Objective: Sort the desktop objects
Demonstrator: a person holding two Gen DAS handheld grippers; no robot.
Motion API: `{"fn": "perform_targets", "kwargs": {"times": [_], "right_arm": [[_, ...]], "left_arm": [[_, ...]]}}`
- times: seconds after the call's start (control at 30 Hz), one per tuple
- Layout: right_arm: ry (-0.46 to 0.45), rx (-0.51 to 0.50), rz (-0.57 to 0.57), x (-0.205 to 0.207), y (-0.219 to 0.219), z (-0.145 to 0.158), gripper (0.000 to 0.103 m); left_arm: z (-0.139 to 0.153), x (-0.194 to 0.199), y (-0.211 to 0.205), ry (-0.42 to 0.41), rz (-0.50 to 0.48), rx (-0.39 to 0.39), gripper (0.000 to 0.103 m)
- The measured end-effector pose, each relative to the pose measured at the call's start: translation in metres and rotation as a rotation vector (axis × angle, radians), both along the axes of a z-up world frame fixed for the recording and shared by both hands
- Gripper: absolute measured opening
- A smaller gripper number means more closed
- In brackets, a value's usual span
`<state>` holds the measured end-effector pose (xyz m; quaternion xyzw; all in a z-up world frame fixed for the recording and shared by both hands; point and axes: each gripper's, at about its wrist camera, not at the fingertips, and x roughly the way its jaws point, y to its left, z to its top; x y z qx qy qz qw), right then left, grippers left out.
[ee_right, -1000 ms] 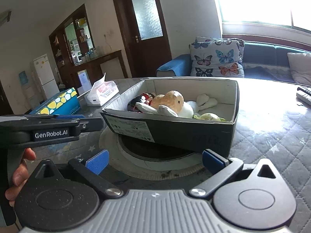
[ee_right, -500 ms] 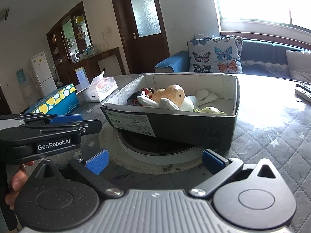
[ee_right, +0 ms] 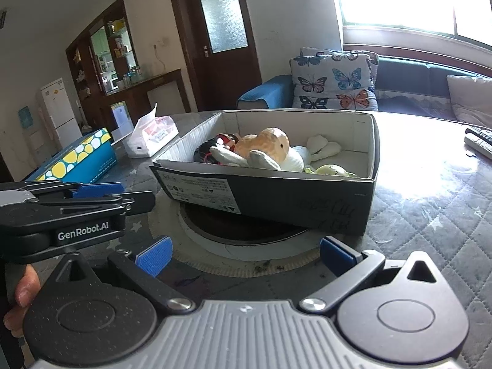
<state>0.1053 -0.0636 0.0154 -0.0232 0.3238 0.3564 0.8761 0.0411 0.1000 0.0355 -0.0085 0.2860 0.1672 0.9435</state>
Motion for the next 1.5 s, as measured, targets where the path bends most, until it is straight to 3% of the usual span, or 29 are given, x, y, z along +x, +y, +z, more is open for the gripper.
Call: {"fn": "perform_targets", "kwargs": {"times": [1.5], "right_arm": [[0.095,-0.074,-0.115,0.05,0.022,-0.009,0.103]], "left_arm": [[-0.002,0.054,0.019,0.061,-0.011,-0.002,0.041]]}}
